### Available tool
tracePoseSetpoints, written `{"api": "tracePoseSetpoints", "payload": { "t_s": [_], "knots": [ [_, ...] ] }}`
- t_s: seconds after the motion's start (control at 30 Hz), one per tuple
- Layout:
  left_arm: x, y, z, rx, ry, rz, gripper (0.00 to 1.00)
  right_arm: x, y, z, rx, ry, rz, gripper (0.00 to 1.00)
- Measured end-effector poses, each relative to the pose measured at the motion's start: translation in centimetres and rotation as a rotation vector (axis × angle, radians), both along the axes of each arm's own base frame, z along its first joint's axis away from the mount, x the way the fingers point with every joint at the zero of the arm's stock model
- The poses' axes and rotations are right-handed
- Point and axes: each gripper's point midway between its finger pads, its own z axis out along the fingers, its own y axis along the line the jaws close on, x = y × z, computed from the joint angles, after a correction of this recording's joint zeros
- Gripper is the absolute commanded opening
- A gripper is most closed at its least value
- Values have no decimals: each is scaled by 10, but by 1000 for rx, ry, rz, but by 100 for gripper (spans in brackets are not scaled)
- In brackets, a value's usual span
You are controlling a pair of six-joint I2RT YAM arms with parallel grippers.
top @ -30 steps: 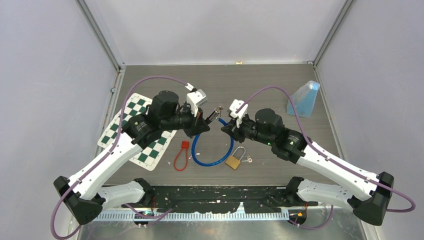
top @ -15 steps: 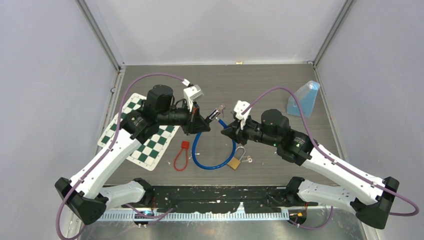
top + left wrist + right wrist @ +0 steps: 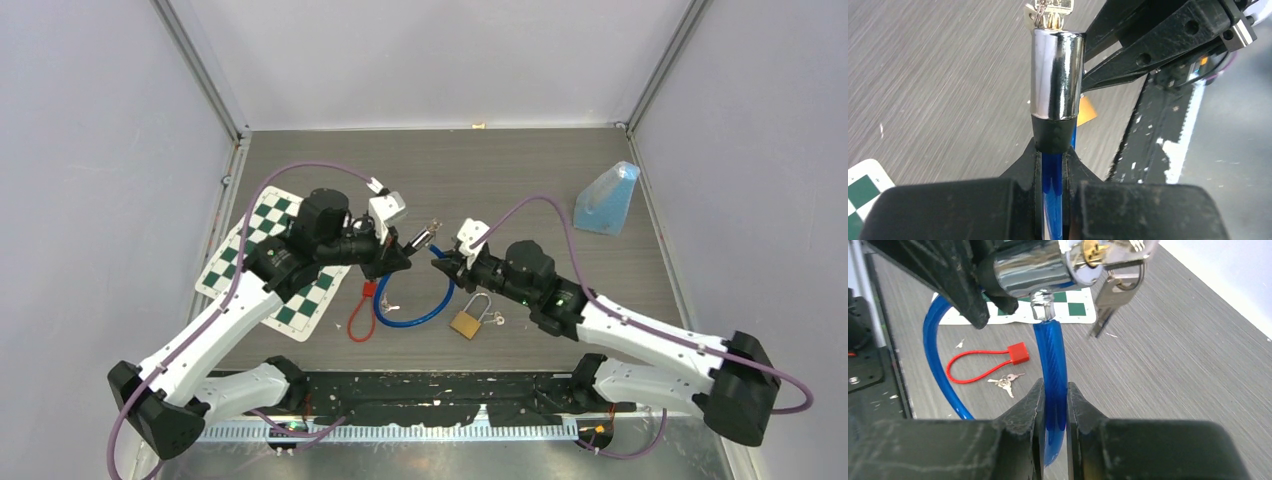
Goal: Lock with the key
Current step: Lock the lock.
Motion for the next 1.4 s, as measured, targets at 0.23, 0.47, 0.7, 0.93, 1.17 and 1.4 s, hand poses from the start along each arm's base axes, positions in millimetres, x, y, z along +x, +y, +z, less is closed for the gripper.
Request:
{"api": "tracePoseSetpoints", "payload": {
  "t_s": [0.23,0.47,0.7,0.93,1.17,1.4],
  "knots": [
    [8,10,-57,181,-56,55,0,17,14,-63,14,-36,-27,5],
    [18,9,-81,264,-120,85,0,28,13,-85,83,-106,-73,13],
    [17,3,-87,298,-149,73,0,26,13,-68,174,-108,-87,61],
    [19,3,-92,322,-158,74,0,17,1,-36,211,-122,-86,70],
    [21,5,-92,333,-164,89,0,3,-18,-14,190,-83,-41,68],
    [20,5,-91,334,-177,84,0,32,-38,25,272,168,-118,64]
  ]
}}
